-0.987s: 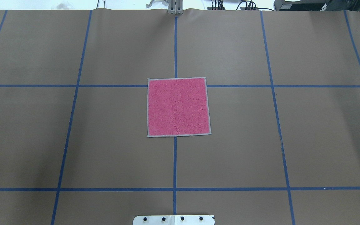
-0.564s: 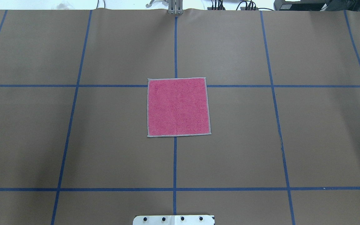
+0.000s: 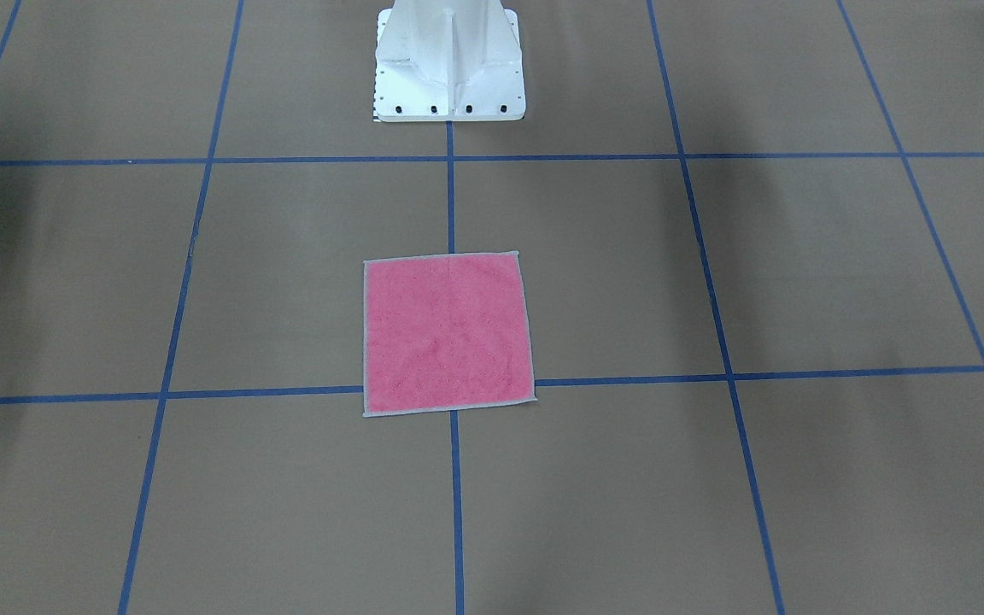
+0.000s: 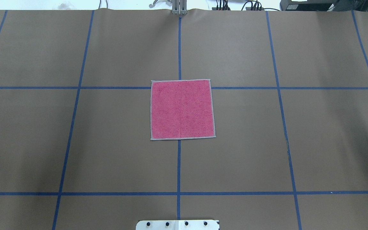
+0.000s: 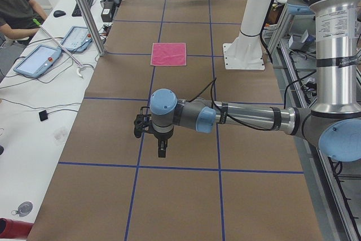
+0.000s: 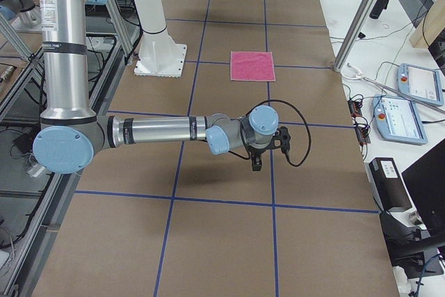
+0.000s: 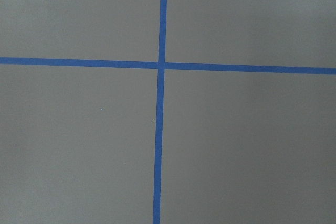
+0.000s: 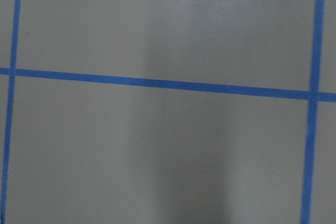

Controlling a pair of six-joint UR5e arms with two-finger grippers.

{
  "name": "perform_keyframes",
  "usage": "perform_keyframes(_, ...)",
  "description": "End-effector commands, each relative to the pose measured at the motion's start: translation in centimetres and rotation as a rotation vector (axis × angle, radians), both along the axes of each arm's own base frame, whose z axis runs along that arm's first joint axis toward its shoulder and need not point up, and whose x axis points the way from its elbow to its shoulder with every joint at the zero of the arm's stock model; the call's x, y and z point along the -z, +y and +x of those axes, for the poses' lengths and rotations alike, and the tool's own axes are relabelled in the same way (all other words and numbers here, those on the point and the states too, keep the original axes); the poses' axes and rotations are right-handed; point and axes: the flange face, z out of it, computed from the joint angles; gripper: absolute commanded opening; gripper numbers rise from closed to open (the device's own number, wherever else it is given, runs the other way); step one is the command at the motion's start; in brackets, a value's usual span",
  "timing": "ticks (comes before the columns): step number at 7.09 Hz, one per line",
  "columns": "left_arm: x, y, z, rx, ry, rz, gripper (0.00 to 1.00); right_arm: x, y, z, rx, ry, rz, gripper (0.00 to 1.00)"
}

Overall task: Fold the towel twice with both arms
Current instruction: 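Move the right gripper to the towel corner nearest the robot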

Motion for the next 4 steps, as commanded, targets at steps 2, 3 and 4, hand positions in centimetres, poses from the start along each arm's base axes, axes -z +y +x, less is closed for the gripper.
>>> perform_keyframes(2,0.3,-0.3,0.0,0.001,-0.002,0.009,1.0,7.8,0.0,-12.2,-0.136,-0.08,-0.099,1.0)
perform_keyframes(3,0.6,-0.5,0.0,0.001,-0.001,0.013,1.0,10.3,-0.1,-15.3,-0.155,-0.09,-0.123,1.0)
perform_keyframes(4,1.5,-0.6,0.0,0.002,-0.001,0.031,1.0,12.9,-0.1,-19.2,-0.181,-0.108,-0.18,1.0)
